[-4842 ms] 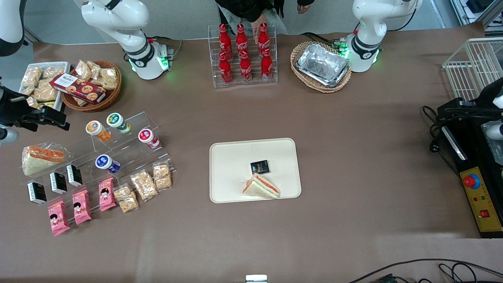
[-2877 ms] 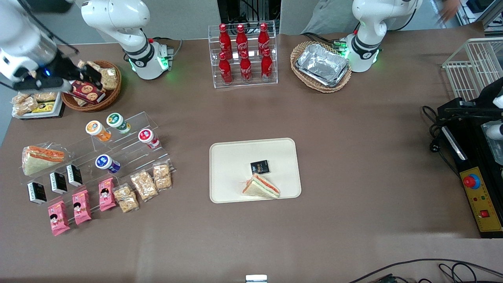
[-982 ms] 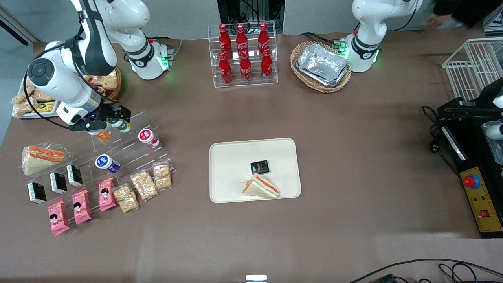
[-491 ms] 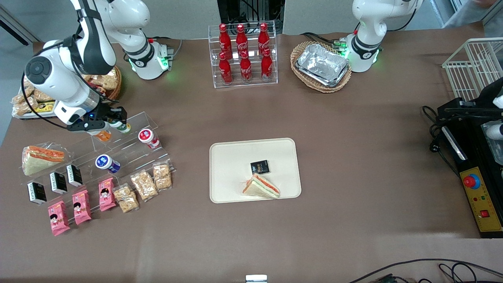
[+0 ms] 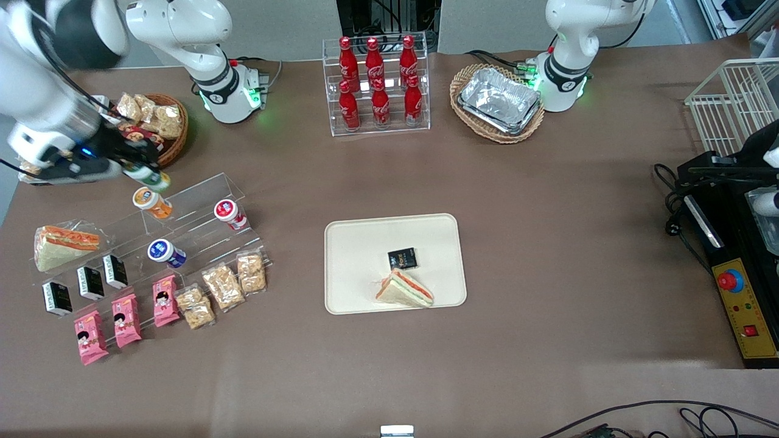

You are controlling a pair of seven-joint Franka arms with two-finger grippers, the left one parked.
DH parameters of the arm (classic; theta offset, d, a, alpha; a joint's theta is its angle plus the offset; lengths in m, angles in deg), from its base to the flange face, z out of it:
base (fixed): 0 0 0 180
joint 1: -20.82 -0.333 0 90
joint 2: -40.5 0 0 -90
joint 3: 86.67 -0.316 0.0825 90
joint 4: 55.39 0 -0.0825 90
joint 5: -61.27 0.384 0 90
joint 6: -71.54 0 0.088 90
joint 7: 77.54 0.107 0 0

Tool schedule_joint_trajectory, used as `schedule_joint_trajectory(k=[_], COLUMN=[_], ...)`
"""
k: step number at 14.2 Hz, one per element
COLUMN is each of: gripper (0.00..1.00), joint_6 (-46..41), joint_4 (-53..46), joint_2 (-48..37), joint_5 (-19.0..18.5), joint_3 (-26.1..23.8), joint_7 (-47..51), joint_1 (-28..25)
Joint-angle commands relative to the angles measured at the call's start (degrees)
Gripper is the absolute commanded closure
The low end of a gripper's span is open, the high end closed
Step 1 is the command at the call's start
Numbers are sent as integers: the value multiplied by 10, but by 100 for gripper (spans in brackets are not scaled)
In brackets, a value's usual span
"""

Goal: Place green gum on tray
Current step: 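Close the right gripper on the green-labelled bottle and lift it, then carry the held green bottle over to the cream tray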

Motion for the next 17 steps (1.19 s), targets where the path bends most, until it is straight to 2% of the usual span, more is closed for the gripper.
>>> schedule_joint_trajectory(k=[1,4,7,11,13,17], gripper=[100,100,100,100,100,100], joint_6=[-101,-165,-189,-190,-188,-175], joint_4=[-142,-226,-245,-265,-286,-332], joint_2=[28,56,61,62,88,162], joint_5=[24,52,89,91,92,89], joint_3=[-2,-7,-32,-145,-211,-295], joint_7=[-6,21,90,235,334,476], joint_1=[-1,-3,-21,-28,-28,-28])
